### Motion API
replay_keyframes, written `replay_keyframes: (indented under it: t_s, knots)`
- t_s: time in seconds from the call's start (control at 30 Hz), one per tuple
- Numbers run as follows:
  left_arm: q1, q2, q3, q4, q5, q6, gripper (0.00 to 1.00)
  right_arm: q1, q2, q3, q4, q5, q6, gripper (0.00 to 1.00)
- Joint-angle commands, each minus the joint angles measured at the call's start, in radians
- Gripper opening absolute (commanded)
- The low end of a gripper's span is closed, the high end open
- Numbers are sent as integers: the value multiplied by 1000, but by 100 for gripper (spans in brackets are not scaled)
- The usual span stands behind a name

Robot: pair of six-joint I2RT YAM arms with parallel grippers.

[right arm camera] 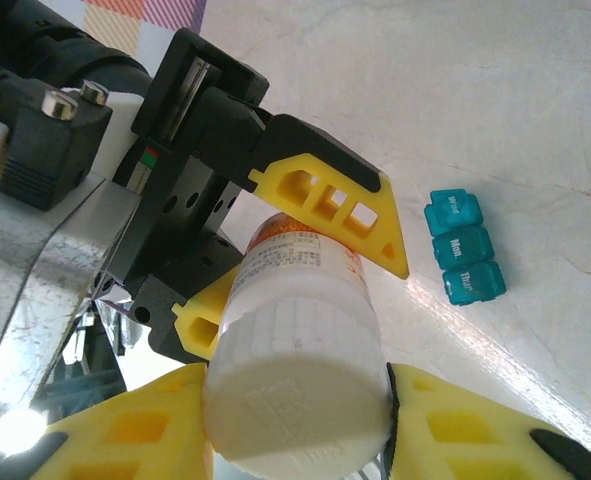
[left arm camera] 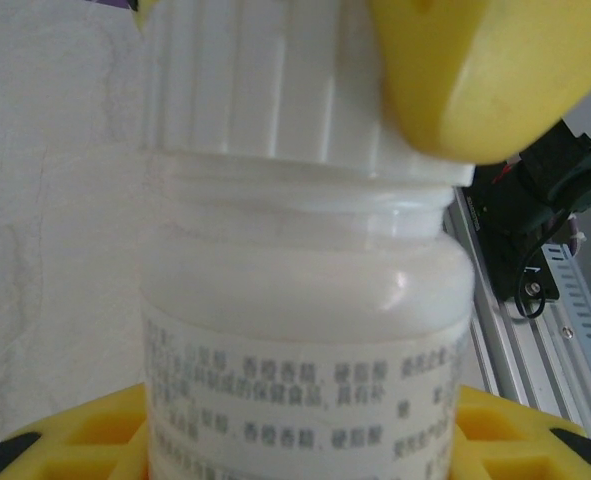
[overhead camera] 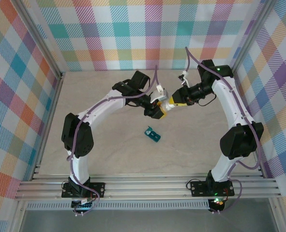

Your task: Sort the pills into containers

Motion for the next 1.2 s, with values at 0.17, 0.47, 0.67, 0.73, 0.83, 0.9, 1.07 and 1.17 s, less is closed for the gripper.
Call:
replay_keyframes:
  t_s: [0.17, 0.47, 0.67, 0.73, 0.83, 0.9, 1.07, 1.17]
  knots:
    - [-22, 16, 43, -38, 30, 30, 0, 24, -4, -9, 39, -3, 35, 36]
    - [-37, -16, -20, 96, -59, -28, 0, 25, -33, -152, 220, -26, 314, 37]
    - [-47, -52, -104, 219, -120, -75, 0, 24, -31, -200, 301, -95, 432, 38]
    - [-47, -68, -145, 288, -142, -104, 0, 24, -31, -211, 314, -108, 452, 38]
    - [-47, -100, -217, 405, -180, -156, 0, 25, -35, -228, 348, -126, 489, 39]
    - [-47, -111, -252, 486, -200, -184, 0, 24, -38, -233, 364, -121, 509, 42]
    - [-47, -106, -277, 531, -217, -208, 0, 25, -43, -223, 377, -108, 532, 50]
    - [-45, -100, -280, 531, -221, -209, 0, 24, -48, -213, 380, -97, 540, 53]
